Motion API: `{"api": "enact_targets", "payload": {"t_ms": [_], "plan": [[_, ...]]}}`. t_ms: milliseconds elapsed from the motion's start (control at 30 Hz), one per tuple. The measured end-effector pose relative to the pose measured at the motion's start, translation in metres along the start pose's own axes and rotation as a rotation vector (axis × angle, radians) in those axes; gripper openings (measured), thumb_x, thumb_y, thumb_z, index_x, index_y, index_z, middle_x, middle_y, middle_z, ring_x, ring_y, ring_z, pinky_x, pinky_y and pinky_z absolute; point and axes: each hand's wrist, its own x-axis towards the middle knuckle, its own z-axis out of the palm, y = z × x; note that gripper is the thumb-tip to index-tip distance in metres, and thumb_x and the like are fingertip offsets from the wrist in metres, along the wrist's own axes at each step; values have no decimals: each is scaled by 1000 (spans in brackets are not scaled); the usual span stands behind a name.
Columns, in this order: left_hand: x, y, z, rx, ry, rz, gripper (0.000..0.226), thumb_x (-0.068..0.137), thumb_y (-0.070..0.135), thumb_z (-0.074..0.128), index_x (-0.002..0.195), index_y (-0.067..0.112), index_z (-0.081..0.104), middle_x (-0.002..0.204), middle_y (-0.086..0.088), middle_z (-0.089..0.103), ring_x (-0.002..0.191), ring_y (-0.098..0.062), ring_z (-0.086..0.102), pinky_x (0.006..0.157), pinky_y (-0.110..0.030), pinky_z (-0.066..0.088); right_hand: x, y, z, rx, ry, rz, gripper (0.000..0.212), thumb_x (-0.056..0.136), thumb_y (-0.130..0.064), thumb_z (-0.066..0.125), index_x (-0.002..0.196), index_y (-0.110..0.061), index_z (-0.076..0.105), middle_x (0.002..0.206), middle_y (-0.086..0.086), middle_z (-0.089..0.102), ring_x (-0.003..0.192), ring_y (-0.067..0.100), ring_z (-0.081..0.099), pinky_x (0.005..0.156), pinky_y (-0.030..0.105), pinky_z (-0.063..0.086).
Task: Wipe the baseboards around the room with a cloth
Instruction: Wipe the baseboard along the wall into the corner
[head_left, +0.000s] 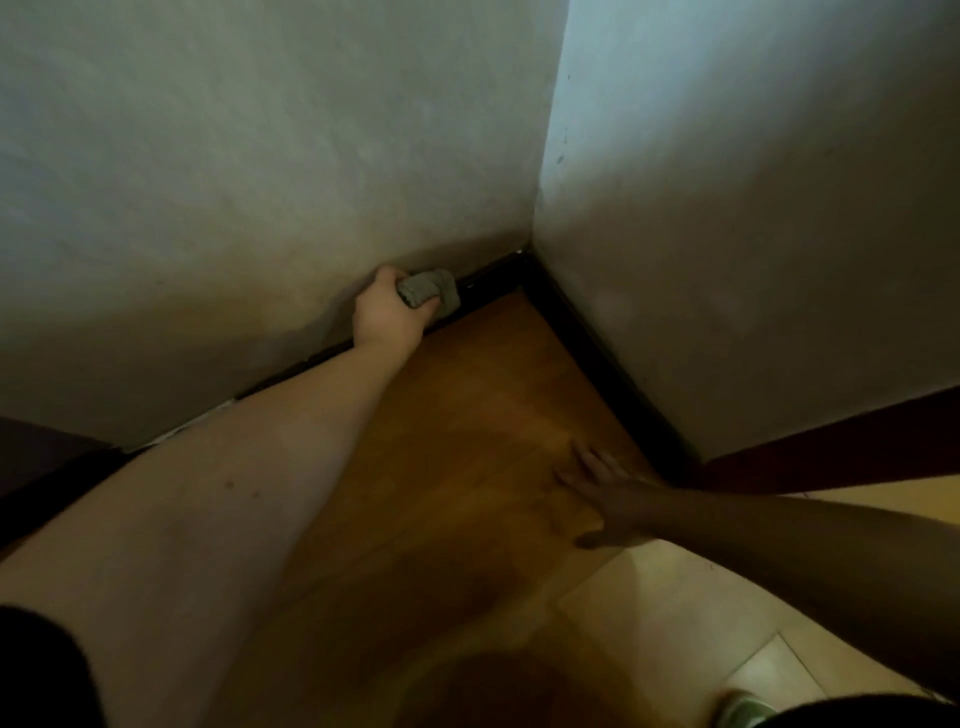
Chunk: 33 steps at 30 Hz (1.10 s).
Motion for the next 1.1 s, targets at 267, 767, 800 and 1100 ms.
{"api": "enact_targets", "payload": {"t_ms": [267, 767, 800, 1100], "plan": [[4, -19, 7, 119, 80, -44, 38, 87, 27, 76, 119, 16, 57, 116, -15, 66, 107, -37, 62, 83, -40, 51, 10, -7, -47, -131, -289, 136, 98, 90, -63, 54, 151, -41, -19, 161, 0, -26, 150, 36, 4, 117, 52, 26], [-15, -51, 55, 86, -15, 147, 39, 92, 29, 69, 121, 12, 51, 122, -14, 58, 108, -30, 57, 79, -33, 43, 11, -87, 79, 312, 464, 315, 81, 90, -79, 7, 150, -36, -26, 155, -8, -35, 146, 18, -27, 119, 40, -11], [-18, -52, 60, 81, -21, 157, 39, 92, 29, 69, 122, 12, 51, 123, -14, 58, 110, -29, 57, 81, -33, 43, 8, -90, 89, 323, 509, 306, 77, 91, -78, 5, 150, -37, -24, 156, -10, -33, 145, 16, -28, 119, 39, -14], [-35, -54, 103, 49, -113, 206, 50, 89, 22, 73, 133, 13, 49, 135, -12, 53, 123, -28, 52, 102, -36, 42, -6, -82, 147, 395, 658, 249, 66, 98, -69, 9, 149, -43, -23, 157, -16, -30, 142, 4, -33, 120, 34, -13]]}}
